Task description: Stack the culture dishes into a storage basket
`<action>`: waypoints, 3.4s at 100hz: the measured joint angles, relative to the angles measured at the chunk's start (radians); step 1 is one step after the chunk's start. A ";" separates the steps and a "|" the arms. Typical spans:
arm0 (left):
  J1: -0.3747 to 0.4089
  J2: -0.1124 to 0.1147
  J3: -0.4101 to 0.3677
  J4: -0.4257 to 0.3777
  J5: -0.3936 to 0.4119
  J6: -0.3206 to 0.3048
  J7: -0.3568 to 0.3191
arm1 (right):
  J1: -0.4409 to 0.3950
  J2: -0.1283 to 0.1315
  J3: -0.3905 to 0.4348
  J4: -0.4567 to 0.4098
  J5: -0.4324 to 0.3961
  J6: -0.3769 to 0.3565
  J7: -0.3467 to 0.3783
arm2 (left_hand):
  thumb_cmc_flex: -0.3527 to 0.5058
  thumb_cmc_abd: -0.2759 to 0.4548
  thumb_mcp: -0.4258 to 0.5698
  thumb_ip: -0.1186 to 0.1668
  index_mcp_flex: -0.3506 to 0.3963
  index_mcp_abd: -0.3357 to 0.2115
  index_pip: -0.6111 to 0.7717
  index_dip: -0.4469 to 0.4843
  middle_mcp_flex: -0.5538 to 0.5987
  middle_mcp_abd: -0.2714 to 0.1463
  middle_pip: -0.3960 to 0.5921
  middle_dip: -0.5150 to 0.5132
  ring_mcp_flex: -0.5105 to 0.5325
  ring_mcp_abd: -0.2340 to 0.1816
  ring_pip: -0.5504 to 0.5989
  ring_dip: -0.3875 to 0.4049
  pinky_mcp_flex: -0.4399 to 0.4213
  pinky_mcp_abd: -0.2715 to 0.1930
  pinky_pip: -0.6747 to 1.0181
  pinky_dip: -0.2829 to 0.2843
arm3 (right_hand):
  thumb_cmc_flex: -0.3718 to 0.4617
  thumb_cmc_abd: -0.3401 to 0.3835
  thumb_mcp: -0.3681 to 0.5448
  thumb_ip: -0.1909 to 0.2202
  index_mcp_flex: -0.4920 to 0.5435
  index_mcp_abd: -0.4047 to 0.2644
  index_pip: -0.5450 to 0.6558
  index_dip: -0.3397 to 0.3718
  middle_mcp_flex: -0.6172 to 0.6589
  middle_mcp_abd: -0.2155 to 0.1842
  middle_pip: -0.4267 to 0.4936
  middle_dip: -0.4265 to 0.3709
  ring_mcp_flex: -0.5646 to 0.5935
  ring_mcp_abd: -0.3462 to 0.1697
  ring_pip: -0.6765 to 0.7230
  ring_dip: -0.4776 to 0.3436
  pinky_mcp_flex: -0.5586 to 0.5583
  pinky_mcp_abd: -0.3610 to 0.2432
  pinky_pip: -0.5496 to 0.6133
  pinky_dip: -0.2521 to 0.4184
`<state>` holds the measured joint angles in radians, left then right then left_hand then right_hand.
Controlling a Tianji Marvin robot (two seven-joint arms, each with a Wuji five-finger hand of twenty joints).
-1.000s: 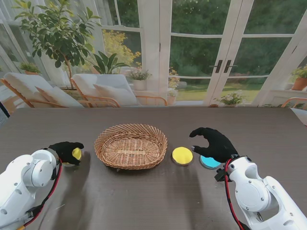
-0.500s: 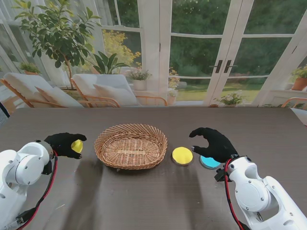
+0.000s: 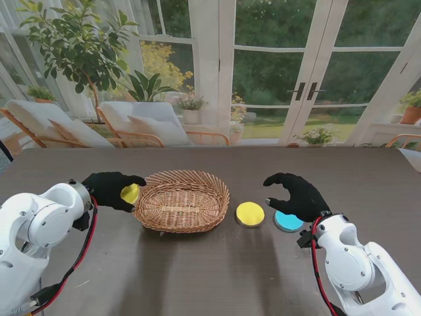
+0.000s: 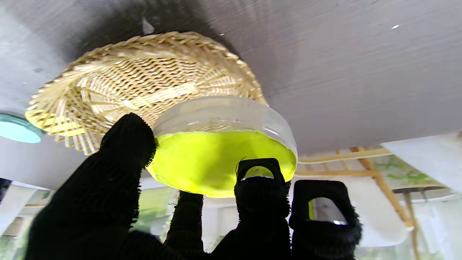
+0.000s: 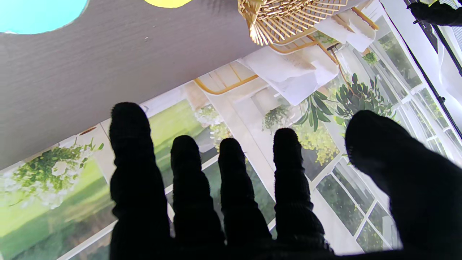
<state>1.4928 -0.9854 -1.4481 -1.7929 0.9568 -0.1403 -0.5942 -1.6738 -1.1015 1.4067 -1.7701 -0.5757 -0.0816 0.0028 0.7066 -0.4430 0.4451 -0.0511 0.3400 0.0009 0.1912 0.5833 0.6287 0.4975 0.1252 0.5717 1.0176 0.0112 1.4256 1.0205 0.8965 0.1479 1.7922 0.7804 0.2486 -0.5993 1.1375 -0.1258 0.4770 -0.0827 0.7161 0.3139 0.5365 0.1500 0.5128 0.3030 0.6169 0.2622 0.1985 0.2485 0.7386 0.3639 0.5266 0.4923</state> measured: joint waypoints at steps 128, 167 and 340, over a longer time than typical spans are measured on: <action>-0.193 0.005 0.470 -0.019 -0.204 -0.077 0.053 | -0.005 -0.003 0.016 -0.002 0.000 -0.007 -0.022 | 0.002 0.003 -0.036 0.000 0.022 0.003 -0.008 -0.001 0.013 0.000 0.017 0.024 -0.001 -0.002 0.000 0.000 0.000 -0.011 0.001 0.000 | 0.000 0.000 0.000 0.000 0.000 0.000 0.000 0.000 0.000 0.000 0.000 0.000 0.000 0.000 0.000 0.000 0.000 0.000 0.000 0.000; -0.319 0.002 0.681 0.064 -0.292 -0.087 0.085 | -0.003 -0.005 0.021 0.001 0.000 -0.005 -0.032 | 0.010 0.006 -0.051 0.000 0.036 0.013 -0.007 -0.005 0.013 0.000 0.017 0.025 -0.001 -0.002 0.000 0.000 -0.002 -0.012 0.001 0.000 | 0.000 0.000 0.000 0.000 0.000 0.000 0.000 0.000 0.000 0.000 0.000 0.000 0.000 0.000 0.000 0.000 0.000 0.000 0.000 0.000; -0.510 -0.067 1.016 0.302 -0.262 -0.119 0.316 | -0.004 -0.008 0.028 0.001 -0.004 -0.006 -0.046 | 0.032 0.027 -0.123 0.000 0.090 0.007 0.007 -0.007 0.036 0.000 0.034 0.041 0.000 -0.011 0.000 -0.014 -0.004 -0.024 0.001 -0.036 | 0.000 0.000 0.000 0.000 0.000 0.000 0.000 0.000 0.000 0.000 0.000 0.000 0.000 0.000 0.000 0.000 0.000 0.000 0.000 0.000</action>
<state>0.9830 -1.0521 -0.4318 -1.4906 0.6948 -0.2591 -0.2778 -1.6773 -1.1092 1.4350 -1.7688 -0.5795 -0.0877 -0.0427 0.7381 -0.4165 0.3219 -0.0516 0.4299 0.0083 0.1983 0.5763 0.6649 0.4975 0.1588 0.6128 1.0175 0.0006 1.4256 1.0062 0.8929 0.1239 1.7930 0.7446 0.2486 -0.5993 1.1375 -0.1258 0.4770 -0.0827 0.7161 0.3139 0.5366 0.1505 0.5129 0.3030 0.6170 0.2622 0.1985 0.2485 0.7386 0.3639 0.5266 0.4925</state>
